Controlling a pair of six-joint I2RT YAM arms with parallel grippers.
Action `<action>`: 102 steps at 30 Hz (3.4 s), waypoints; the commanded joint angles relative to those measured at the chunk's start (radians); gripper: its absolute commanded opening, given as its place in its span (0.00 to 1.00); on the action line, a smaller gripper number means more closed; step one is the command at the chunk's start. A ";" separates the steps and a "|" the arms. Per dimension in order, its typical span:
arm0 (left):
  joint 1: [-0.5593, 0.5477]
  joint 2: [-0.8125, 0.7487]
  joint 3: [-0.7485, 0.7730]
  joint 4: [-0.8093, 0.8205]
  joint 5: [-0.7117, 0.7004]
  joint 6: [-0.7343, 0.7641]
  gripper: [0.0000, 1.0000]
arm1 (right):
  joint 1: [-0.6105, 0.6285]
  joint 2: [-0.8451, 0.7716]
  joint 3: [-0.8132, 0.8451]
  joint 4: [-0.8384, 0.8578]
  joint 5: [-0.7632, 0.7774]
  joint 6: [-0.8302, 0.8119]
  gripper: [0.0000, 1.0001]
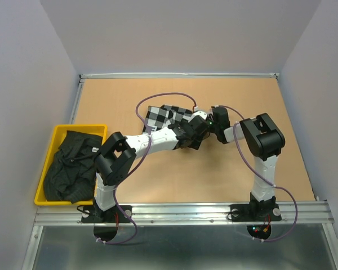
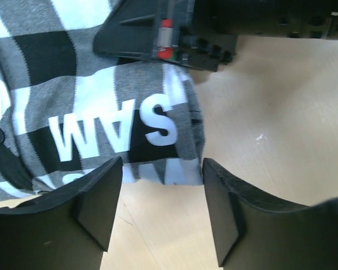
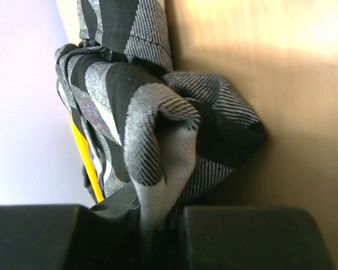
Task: Fold and stack the long sleeve shirts
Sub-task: Fold the shirt
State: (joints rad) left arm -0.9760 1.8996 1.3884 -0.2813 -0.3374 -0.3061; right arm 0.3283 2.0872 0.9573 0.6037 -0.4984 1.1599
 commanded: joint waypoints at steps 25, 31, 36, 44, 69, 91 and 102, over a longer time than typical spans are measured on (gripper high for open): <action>0.554 -0.585 -0.379 0.160 0.132 0.117 0.98 | -0.086 0.085 0.953 -1.456 -0.106 -1.215 0.00; 0.557 -0.597 -0.381 0.157 0.049 0.096 0.98 | -0.086 0.237 1.244 -1.711 0.121 -1.333 0.01; 0.557 -0.591 -0.385 0.159 0.026 0.088 0.98 | -0.086 0.215 1.259 -1.705 0.490 -1.345 0.00; 0.557 -0.563 -0.385 0.162 0.047 0.068 0.96 | -0.094 0.102 1.235 -1.573 1.090 -1.465 0.00; 0.557 -0.579 -0.388 0.154 0.035 0.059 0.95 | -0.019 0.049 0.759 -1.167 1.775 -1.651 0.01; 0.557 -0.593 -0.385 0.157 0.026 0.058 0.94 | 0.334 0.364 1.055 -1.677 1.266 -1.189 0.42; 0.557 -0.606 -0.385 0.156 0.017 0.058 0.94 | 0.400 0.209 1.190 -1.707 0.891 -1.080 0.75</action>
State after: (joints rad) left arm -0.4236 1.3407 1.0035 -0.1524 -0.2932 -0.2443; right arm 0.7136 2.3955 2.0865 -1.0935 0.6048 -0.0032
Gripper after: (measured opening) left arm 0.945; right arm 0.752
